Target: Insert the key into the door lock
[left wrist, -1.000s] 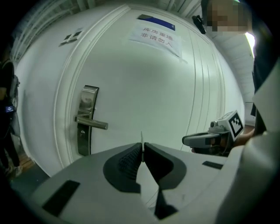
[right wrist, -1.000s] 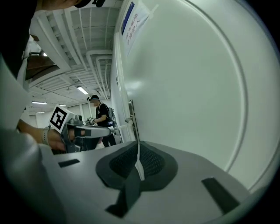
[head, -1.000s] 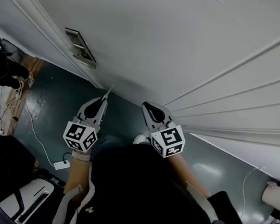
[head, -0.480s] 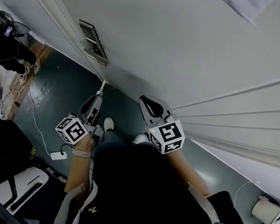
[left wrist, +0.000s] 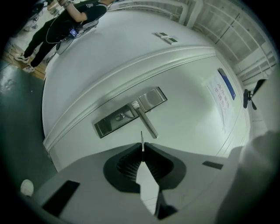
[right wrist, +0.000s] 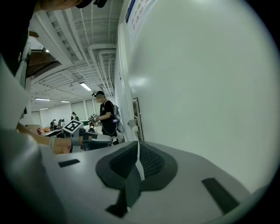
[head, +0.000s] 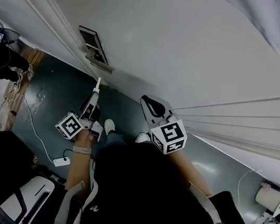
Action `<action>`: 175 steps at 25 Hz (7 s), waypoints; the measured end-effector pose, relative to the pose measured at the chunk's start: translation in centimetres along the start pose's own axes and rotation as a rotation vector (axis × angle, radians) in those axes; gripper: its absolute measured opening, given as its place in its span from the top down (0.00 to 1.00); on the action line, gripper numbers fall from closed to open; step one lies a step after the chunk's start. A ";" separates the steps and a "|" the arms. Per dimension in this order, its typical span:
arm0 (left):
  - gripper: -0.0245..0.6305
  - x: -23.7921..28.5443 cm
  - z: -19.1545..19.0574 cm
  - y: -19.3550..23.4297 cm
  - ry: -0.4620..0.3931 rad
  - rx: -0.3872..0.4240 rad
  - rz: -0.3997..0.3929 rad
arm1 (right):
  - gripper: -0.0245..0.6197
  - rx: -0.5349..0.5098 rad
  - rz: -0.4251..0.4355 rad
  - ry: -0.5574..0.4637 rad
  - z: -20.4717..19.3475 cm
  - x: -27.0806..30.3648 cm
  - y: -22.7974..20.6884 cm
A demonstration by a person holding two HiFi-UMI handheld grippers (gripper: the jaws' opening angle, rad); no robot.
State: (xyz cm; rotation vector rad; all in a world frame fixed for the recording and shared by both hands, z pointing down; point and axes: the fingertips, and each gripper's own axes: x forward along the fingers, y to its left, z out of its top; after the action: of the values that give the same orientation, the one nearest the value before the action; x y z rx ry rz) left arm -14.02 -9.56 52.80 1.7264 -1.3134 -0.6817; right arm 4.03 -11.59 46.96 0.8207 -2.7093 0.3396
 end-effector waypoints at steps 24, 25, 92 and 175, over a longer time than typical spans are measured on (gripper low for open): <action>0.92 5.9 5.0 6.6 0.088 -0.181 -0.031 | 0.92 0.075 -0.179 0.029 1.0 3.8 -0.8; 0.92 6.1 5.1 6.7 0.091 -0.182 -0.034 | 0.92 0.076 -0.183 0.031 1.0 3.9 -0.7; 0.92 10.2 6.7 7.9 0.156 -0.407 -0.109 | 0.92 0.088 -0.259 0.027 1.8 4.8 -0.9; 0.95 -12.7 9.8 -5.9 -0.045 0.798 0.287 | 0.92 -0.201 0.448 0.002 7.0 7.9 16.3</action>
State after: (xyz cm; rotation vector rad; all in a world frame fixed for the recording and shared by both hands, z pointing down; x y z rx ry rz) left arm -22.95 0.21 41.99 2.0524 -1.9851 -0.0037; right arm -13.00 -4.45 40.85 0.1531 -2.8458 0.1535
